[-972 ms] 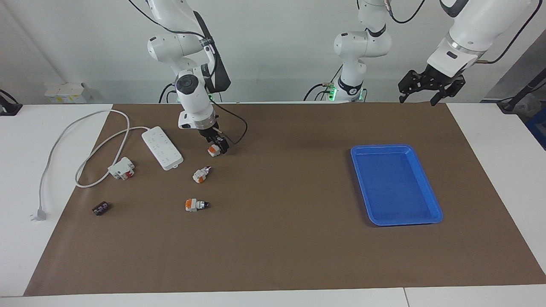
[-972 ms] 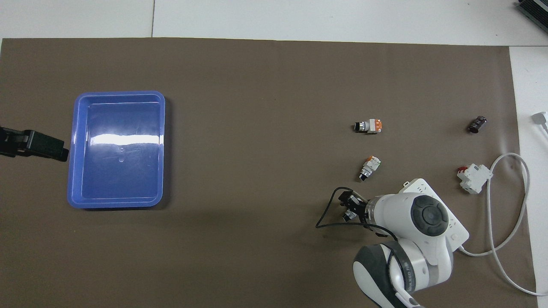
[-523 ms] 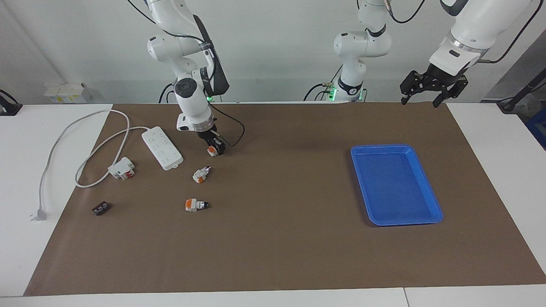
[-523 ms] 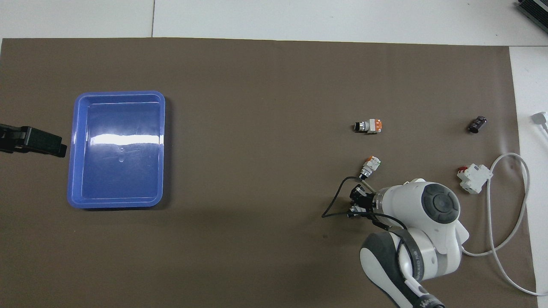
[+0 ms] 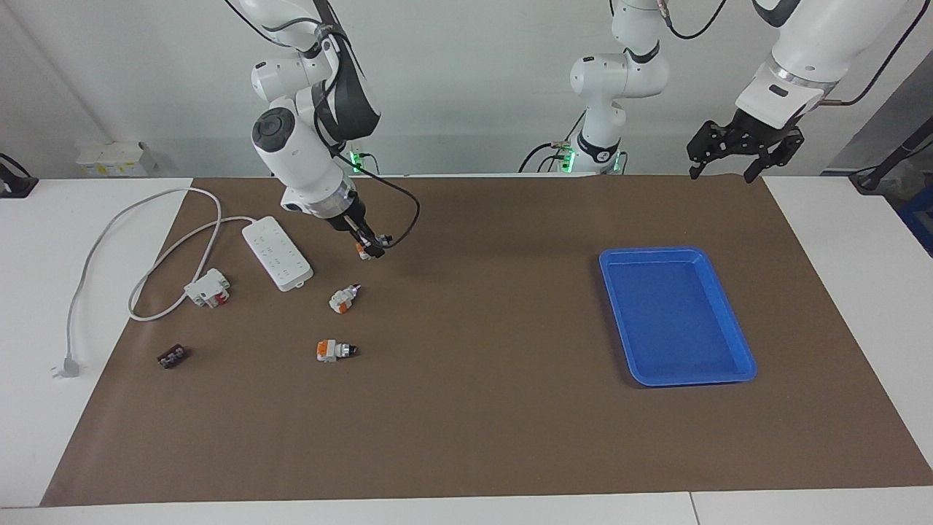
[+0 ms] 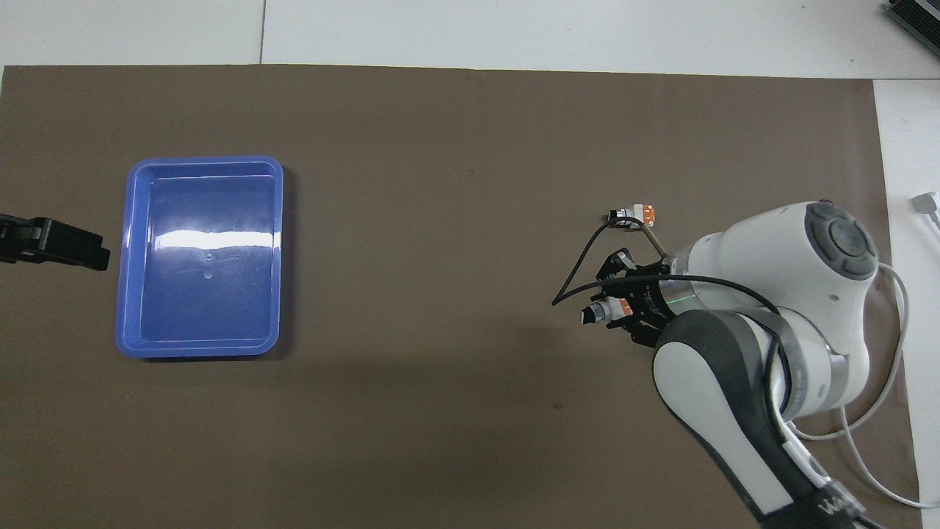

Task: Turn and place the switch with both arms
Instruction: 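Lift the switch with the right gripper and turn it toward the tray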

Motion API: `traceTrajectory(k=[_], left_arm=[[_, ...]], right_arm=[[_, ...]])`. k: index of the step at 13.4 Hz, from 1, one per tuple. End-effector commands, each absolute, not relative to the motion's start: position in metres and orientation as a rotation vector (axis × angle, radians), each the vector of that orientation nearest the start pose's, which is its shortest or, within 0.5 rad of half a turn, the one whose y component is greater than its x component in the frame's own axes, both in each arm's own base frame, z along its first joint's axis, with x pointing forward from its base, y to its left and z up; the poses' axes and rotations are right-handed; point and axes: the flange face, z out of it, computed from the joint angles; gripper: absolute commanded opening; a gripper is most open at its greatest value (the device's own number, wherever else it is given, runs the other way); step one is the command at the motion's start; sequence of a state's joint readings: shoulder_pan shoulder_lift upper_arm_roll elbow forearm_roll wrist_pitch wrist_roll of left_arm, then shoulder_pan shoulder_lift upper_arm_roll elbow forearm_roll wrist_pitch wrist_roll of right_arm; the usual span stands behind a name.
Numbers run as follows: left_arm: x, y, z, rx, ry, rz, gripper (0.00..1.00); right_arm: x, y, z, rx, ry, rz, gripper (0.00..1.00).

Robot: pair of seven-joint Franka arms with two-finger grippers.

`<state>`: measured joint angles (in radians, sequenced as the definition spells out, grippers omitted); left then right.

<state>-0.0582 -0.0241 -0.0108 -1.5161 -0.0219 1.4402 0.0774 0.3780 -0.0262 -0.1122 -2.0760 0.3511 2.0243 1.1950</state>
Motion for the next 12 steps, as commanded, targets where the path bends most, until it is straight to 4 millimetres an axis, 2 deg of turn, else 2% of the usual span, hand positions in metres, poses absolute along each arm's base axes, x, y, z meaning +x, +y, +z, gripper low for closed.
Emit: traceTrajectory(k=[1, 5, 7, 8, 10, 12], left_arm=[[0.521, -0.04, 0.649, -3.137, 0.217, 0.082, 1.0], [0.527, -0.045, 0.649, -3.143, 0.25, 0.005, 1.0], [0.528, -0.06, 0.65, -3.204, 0.286, -0.021, 1.0], [0.527, -0.067, 0.65, -3.287, 0.294, -0.021, 1.0], [0.53, -0.078, 0.651, -3.409, 0.294, -0.062, 1.0], [0.53, -0.089, 0.648, -3.504, 0.297, -0.086, 0.92]], right_arm=[[0.535, 0.179, 0.487, -2.34, 1.563, 0.398, 0.0], [0.54, 0.205, 0.554, -2.077, 1.683, 0.533, 0.0], [0.538, 0.225, 0.584, -1.994, 1.666, 0.582, 0.0], [0.54, 0.238, 0.59, -1.955, 1.679, 0.617, 0.0], [0.548, 0.249, 0.601, -1.836, 1.766, 0.654, 0.0], [0.553, 0.251, 0.605, -1.757, 1.823, 0.652, 0.0]])
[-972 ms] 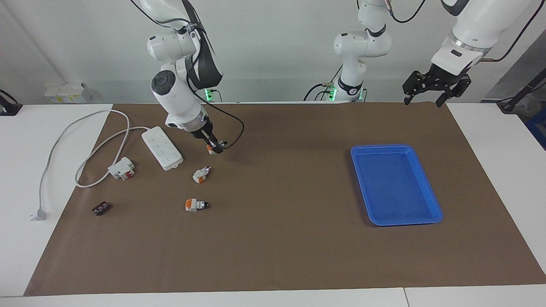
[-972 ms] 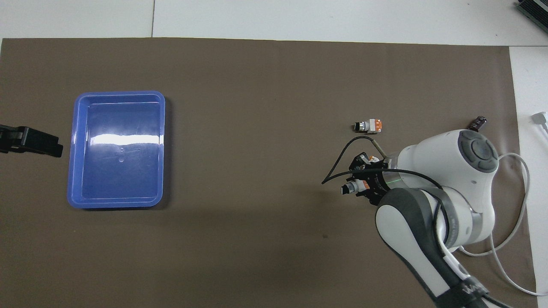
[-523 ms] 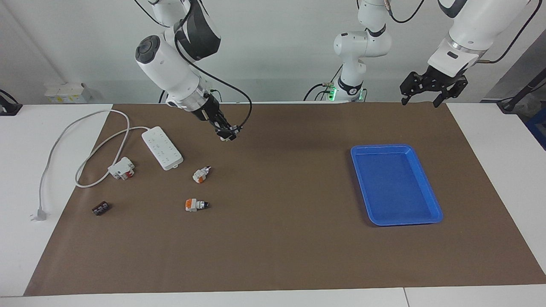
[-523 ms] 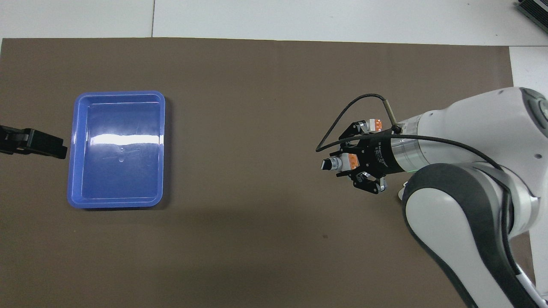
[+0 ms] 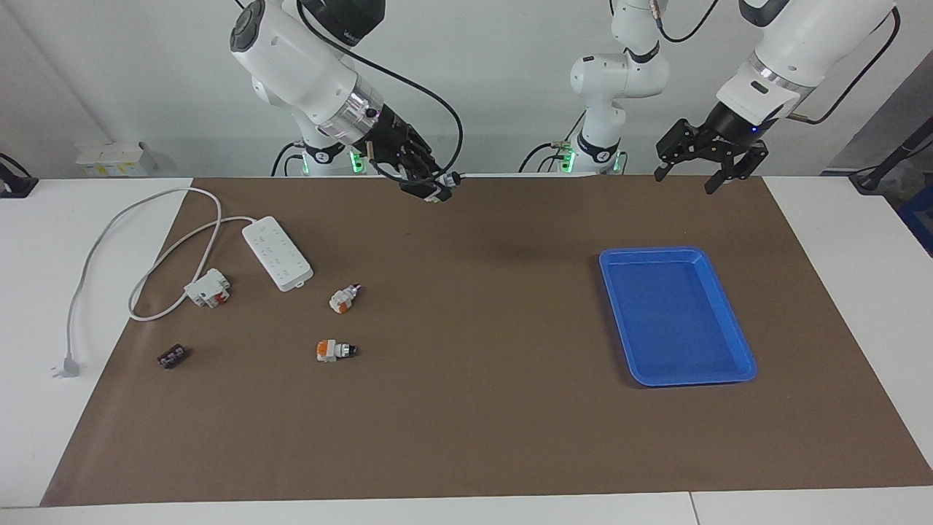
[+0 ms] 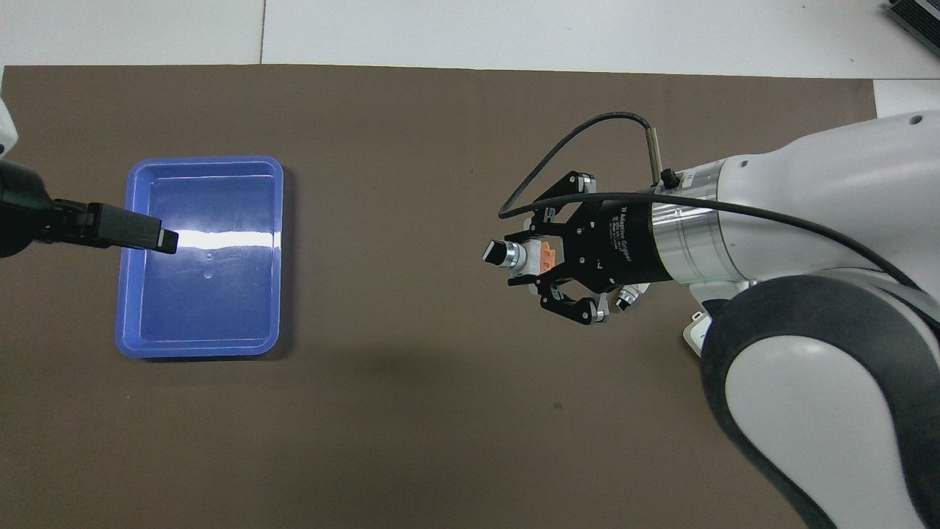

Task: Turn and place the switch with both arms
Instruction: 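Bring the switch forward with the right gripper while the left gripper approaches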

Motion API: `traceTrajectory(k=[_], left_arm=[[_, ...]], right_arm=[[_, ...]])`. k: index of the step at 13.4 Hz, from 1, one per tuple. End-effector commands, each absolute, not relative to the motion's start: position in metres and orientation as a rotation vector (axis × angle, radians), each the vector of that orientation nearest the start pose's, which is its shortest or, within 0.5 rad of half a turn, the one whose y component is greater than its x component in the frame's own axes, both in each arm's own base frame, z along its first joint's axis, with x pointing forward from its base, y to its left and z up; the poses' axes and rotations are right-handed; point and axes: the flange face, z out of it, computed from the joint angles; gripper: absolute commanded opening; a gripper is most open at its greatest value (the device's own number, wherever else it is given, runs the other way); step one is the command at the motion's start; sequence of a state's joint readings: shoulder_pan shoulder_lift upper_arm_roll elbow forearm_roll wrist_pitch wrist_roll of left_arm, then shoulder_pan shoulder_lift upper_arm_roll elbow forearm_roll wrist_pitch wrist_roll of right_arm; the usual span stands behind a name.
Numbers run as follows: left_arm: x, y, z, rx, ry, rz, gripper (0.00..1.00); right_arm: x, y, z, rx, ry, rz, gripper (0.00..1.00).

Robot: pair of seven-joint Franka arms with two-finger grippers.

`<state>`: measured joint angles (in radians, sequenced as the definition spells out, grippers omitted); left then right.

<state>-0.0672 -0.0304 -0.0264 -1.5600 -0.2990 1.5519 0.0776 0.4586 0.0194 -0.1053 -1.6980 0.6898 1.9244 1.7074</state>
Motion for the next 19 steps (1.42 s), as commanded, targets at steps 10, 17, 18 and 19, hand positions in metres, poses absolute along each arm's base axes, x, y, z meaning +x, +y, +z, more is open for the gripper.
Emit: traceTrajectory(k=[10, 17, 18, 19], left_arm=[[0.551, -0.176, 0.635, -4.076, 0.368, -0.224, 0.76], [0.538, -0.244, 0.607, -4.172, 0.526, -0.196, 0.58], [0.533, -0.253, 0.607, -4.169, 0.555, -0.178, 0.53], [0.529, -0.256, 0.603, -4.167, 0.564, -0.157, 0.48]], right_arm=[[0.544, 0.276, 0.597, -1.797, 1.806, 0.64, 0.0], [0.54, 0.279, 0.591, -1.802, 1.81, 0.642, 0.0], [0.54, 0.279, 0.591, -1.801, 1.81, 0.643, 0.0], [0.539, 0.279, 0.591, -1.804, 1.812, 0.646, 0.0]])
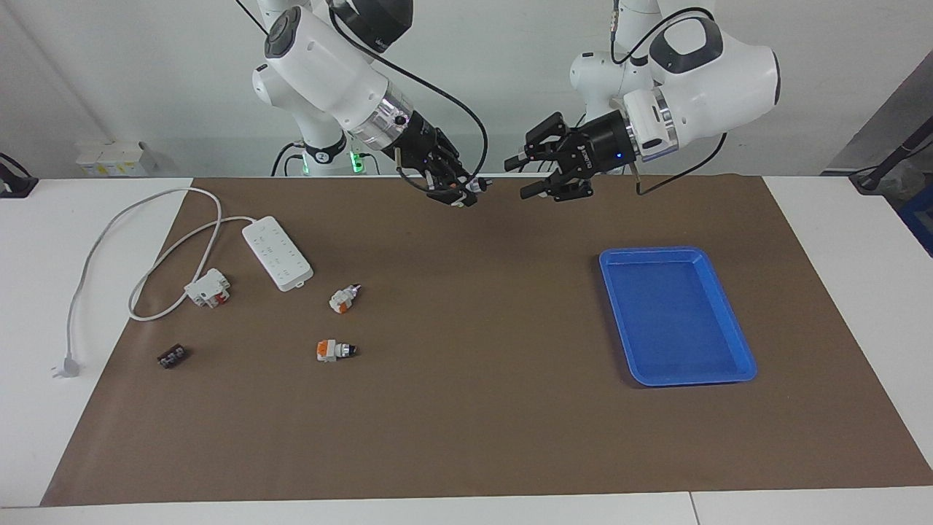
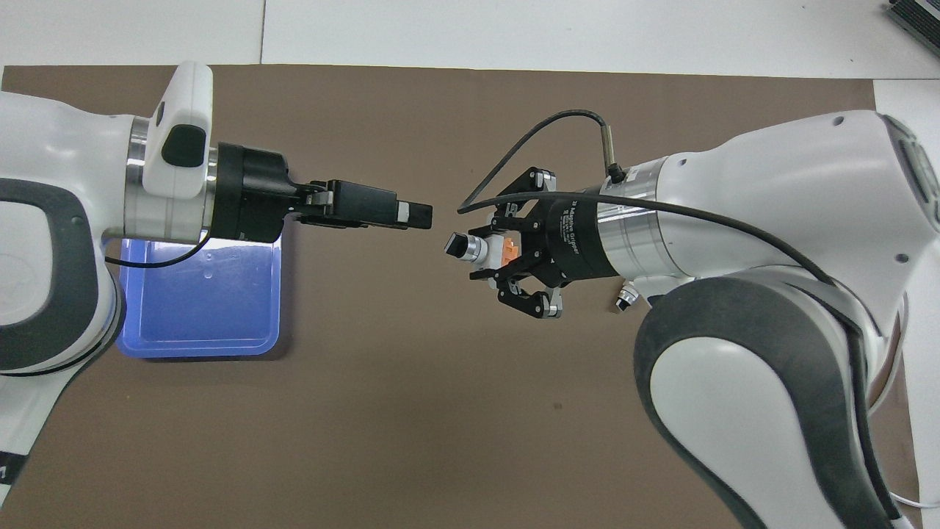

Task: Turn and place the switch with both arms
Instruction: 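Bring the switch forward with the right gripper while the left gripper approaches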

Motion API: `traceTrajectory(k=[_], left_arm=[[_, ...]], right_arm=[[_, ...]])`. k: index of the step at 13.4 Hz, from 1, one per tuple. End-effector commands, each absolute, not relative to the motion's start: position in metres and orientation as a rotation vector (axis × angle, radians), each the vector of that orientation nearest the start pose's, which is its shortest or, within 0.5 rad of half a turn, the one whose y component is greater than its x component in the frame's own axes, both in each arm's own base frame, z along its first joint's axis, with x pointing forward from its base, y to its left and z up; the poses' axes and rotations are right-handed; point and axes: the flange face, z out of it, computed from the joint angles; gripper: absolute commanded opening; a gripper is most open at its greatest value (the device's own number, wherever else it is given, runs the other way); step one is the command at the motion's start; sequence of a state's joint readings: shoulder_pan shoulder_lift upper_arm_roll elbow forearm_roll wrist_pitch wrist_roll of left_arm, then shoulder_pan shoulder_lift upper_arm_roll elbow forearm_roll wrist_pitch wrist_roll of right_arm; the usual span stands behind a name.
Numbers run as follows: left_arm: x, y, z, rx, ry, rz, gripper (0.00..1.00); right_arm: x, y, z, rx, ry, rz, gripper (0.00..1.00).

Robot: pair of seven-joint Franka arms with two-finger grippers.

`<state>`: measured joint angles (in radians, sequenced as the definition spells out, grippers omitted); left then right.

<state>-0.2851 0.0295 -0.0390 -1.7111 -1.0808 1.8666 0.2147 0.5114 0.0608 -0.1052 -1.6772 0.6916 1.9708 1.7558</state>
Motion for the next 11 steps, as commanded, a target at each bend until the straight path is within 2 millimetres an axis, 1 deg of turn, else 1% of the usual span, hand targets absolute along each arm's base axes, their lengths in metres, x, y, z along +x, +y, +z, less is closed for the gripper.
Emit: traceTrajectory(k=[1, 3, 5, 7, 8, 10, 11], left_arm=[[0.527, -0.26, 0.602, 2.055, -0.282, 0.073, 0.45], [0.523, -0.267, 0.597, 2.06, -0.285, 0.081, 0.45], [0.521, -0.267, 0.591, 2.066, -0.28, 0.084, 0.43], [0.515, -0.269, 0.587, 2.062, -0.292, 0.082, 0.4], [0.514, -0.269, 0.586, 2.057, -0.286, 0.078, 0.37], [0.513, -0.27, 0.585, 2.055, -0.284, 0.074, 0.32], [0.511, -0.275, 0.585, 2.055, -0.291, 0.075, 0.32]], right_arm=[[0.539, 0.279, 0.591, -1.805, 1.813, 0.648, 0.0], [0.539, 0.279, 0.591, -1.804, 1.812, 0.646, 0.0], [0.539, 0.279, 0.591, -1.804, 1.814, 0.651, 0.0], [0.538, 0.279, 0.589, -1.805, 1.818, 0.654, 0.0], [0.537, 0.278, 0.586, -1.806, 1.821, 0.653, 0.0], [0.537, 0.278, 0.587, -1.807, 1.82, 0.654, 0.0], [0.537, 0.278, 0.587, -1.806, 1.82, 0.656, 0.0]])
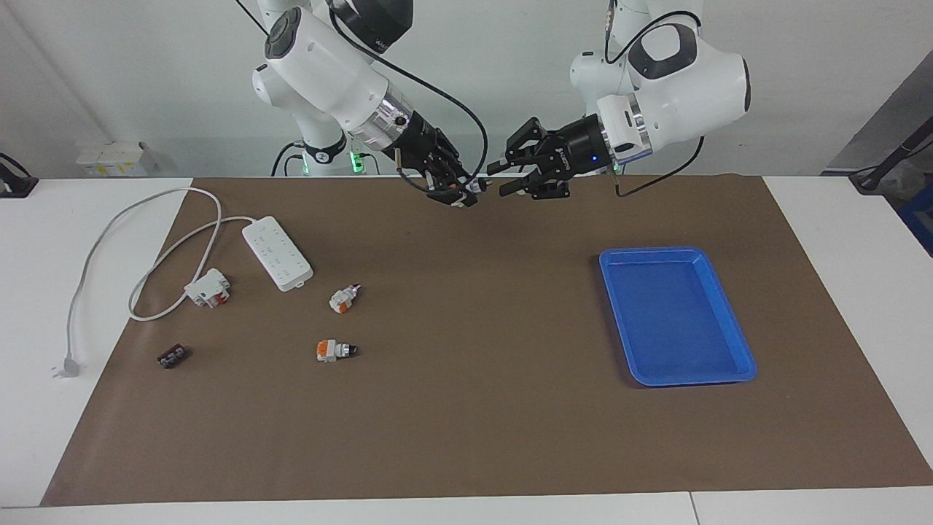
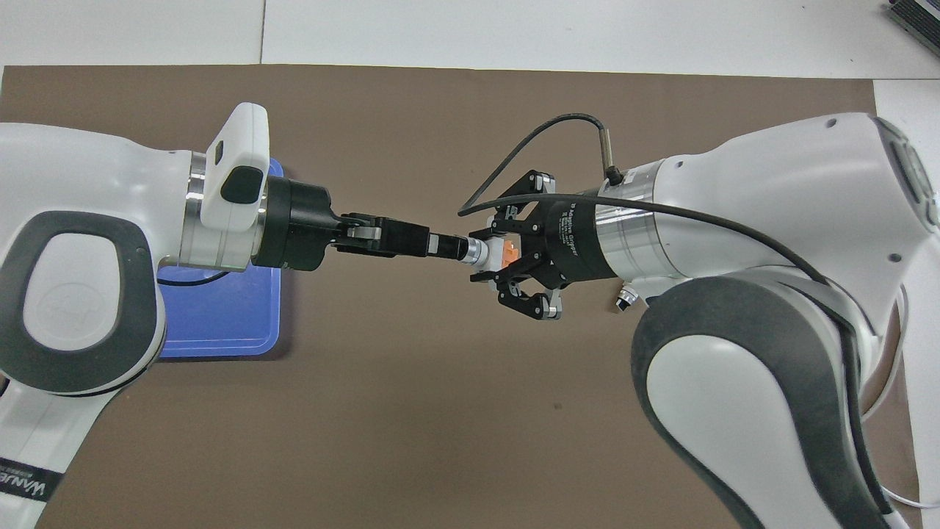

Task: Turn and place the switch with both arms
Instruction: 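Close the left gripper on the switch end held by the right gripper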

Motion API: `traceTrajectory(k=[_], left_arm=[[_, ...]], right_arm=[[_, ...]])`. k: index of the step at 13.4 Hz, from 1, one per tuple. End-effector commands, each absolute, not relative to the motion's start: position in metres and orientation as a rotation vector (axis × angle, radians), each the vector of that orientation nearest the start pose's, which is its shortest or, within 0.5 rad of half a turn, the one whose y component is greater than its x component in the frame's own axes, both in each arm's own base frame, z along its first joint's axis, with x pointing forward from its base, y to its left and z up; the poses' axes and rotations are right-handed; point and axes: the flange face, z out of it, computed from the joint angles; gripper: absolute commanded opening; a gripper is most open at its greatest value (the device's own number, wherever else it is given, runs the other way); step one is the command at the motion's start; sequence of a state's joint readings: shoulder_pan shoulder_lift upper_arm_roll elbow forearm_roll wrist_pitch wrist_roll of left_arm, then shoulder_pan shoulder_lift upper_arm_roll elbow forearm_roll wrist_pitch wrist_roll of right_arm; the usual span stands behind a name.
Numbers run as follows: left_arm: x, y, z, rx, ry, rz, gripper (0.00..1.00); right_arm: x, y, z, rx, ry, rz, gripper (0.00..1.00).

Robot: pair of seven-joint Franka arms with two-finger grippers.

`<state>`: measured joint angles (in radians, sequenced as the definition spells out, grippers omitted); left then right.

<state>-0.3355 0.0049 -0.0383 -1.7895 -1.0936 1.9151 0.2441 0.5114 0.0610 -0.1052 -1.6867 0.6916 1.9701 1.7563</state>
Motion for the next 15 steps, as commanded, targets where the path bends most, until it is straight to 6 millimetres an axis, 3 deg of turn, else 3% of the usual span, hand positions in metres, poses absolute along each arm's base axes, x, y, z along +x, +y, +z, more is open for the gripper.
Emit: traceTrajectory(k=[1, 5, 8, 11, 15], left_arm=[[0.51, -0.279, 0.586, 2.056, -0.29, 0.089, 0.32], [0.511, -0.286, 0.584, 2.065, -0.275, 0.125, 0.31], [0.509, -0.286, 0.584, 2.062, -0.279, 0.107, 0.0], [0.511, -0.283, 0.586, 2.065, -0.241, 0.095, 0.0], [0.505, -0.285, 0.602, 2.068, 0.049, -0.059, 0.0]], right_arm=[[0.537, 0.278, 0.587, -1.807, 1.82, 0.657, 0.0], [0.536, 0.278, 0.586, -1.811, 1.82, 0.657, 0.0], [0.536, 0.278, 0.586, -1.811, 1.822, 0.659, 0.0], [0.536, 0.278, 0.586, -1.81, 1.821, 0.658, 0.0], [0.535, 0.278, 0.586, -1.813, 1.821, 0.66, 0.0]])
